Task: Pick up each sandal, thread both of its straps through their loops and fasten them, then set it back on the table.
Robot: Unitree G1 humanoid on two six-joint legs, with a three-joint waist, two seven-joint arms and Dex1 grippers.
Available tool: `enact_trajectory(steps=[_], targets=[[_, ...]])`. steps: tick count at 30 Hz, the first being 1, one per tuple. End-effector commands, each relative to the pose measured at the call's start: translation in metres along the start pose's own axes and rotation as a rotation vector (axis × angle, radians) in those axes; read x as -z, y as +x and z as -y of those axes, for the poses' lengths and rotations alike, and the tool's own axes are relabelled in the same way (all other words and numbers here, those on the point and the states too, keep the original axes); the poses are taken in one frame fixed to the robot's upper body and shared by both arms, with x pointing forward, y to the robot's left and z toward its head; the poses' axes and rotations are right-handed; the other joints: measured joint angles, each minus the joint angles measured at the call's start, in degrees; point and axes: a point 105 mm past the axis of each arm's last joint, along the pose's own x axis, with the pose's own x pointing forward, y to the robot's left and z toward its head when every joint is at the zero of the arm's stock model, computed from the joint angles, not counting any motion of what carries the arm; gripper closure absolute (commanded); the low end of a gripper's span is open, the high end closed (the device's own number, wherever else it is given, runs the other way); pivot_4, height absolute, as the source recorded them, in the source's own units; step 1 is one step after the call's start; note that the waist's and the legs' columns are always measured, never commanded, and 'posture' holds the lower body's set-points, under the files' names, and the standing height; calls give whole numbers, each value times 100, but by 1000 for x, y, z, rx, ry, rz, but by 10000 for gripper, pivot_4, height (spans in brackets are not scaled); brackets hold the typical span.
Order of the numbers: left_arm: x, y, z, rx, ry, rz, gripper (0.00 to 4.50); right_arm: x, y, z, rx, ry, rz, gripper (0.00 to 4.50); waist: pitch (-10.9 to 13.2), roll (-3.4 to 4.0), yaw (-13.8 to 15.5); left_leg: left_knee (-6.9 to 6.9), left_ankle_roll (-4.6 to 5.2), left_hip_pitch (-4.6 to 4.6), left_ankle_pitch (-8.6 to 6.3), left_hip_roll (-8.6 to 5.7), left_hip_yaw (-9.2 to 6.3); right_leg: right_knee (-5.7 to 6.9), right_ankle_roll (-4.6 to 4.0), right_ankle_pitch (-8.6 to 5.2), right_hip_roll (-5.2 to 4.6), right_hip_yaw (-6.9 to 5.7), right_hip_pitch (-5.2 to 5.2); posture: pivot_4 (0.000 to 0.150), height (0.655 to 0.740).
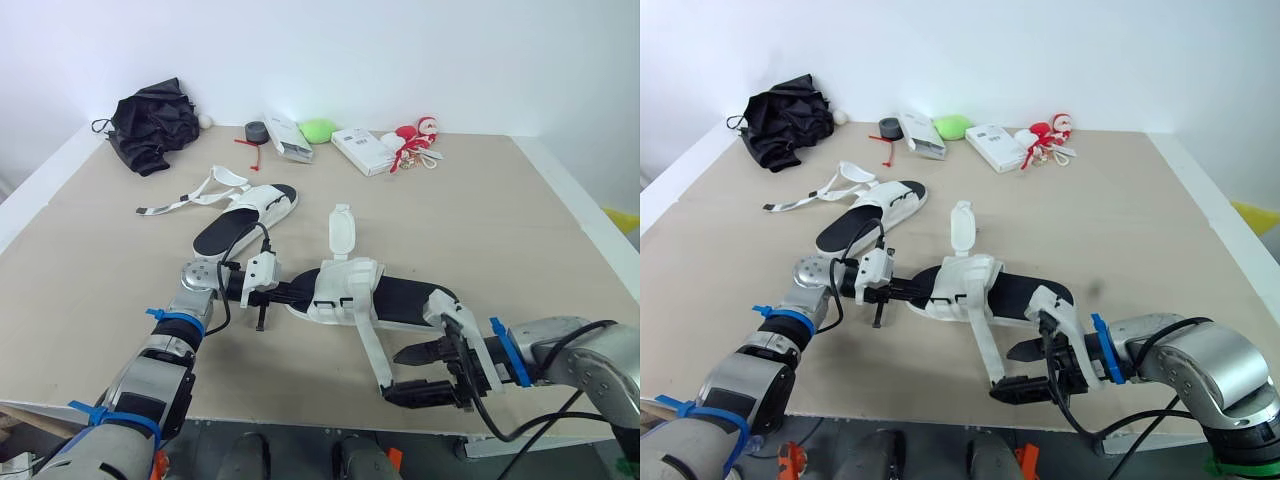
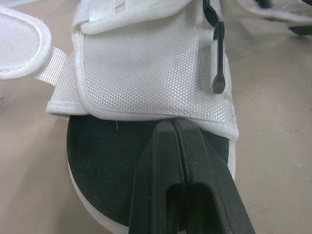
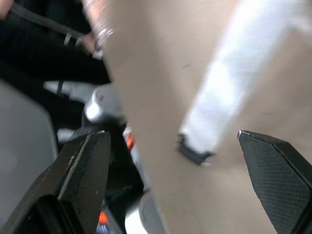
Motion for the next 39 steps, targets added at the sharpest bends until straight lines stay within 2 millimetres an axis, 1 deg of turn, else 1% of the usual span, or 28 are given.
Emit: enact_trajectory(steps=[1,6,11,14,17,19,20,21,22,23,24,25,26,27,36,38,39], targets=[[41,-2,34,121,-116,-170,45000,-9,-2,-1,1,-8,40,197,0,0,-1,0,0,0,0,-1,-2,0,0,0,4,-2,0,1500,7400],[41,-1,35,155,-64,-202,45000,-8,6,4,-11,16,37,197,0,0,0,-1,0,0,0,-1,-5,0,0,0,5,-4,4,1500,7400],[41,0,35,166,-45,-211,45000,-4,16,1,-46,6,14,197,0,0,-1,0,0,3,0,1,-8,-3,0,-1,4,-3,10,1500,7400],[42,0,36,170,-45,-212,45000,-2,20,-1,-56,1,2,197,0,0,-1,0,0,3,0,1,-9,-3,0,-1,3,-3,12,1500,7400],[42,-1,36,169,-53,-211,45000,-2,20,0,-61,-2,3,7438,0,-1,-1,0,0,3,0,2,-11,-4,1,-1,2,-4,13,1500,7400],[42,-2,36,167,-58,-210,45000,-5,20,0,-73,-3,25,16134,0,0,-1,0,0,3,0,3,-12,-5,1,-1,2,-3,13,1500,7400],[42,-2,36,165,-59,-210,45000,-6,20,1,-74,2,31,16134,0,-1,0,0,0,3,0,2,-12,-5,1,-1,2,-4,13,1500,7400],[42,-2,36,165,-60,-210,45000,-7,20,2,-74,6,33,22968,0,-1,0,0,0,3,0,2,-12,-5,1,-2,2,-4,14,1500,7400],[42,-2,36,163,-62,-209,45000,-7,20,3,-73,2,33,25868,0,-1,-1,0,0,3,0,2,-12,-6,1,-1,2,-4,14,1500,7400],[42,-2,35,162,-64,-208,45000,-7,20,4,-67,0,32,29749,0,-1,0,0,0,3,0,2,-12,-6,1,-1,2,-4,14,1500,7400],[42,-3,35,162,-65,-208,45000,-7,20,5,-65,-2,32,36163,0,-1,0,0,0,3,0,2,-12,-6,1,-1,3,-4,14,1500,7400],[42,-3,35,161,-66,-207,45000,-7,20,5,-65,-4,33,37274,0,-1,-1,0,0,3,0,2,-12,-6,1,-1,3,-4,14,1500,7400],[42,-2,35,161,-67,-207,45000,-7,20,6,-66,-4,34,42771,0,-1,-1,0,0,3,0,2,-12,-6,1,-1,3,-4,14,1500,7400],[42,-2,35,161,-68,-207,45000,-7,21,5,-71,-3,37,43994,0,-1,-1,0,0,3,0,2,-12,-6,1,-2,3,-4,14,1500,7400],[42,-2,35,160,-74,-208,45000,-11,25,-6,-135,-1,83,43994,0,-1,-1,-1,0,3,0,3,-13,-7,1,-2,4,-5,15,1500,7400],[43,-1,35,160,-75,-210,45000,-19,23,-14,-177,6,122,43994,0,-1,-1,-1,0,3,0,3,-14,-7,1,-1,4,-5,15,1500,7400],[43,-1,35,159,-75,-210,45000,-34,16,-21,-232,3,193,43994,0,-1,-2,-1,0,4,0,4,-14,-7,1,-2,4,-5,15,1500,7400]])
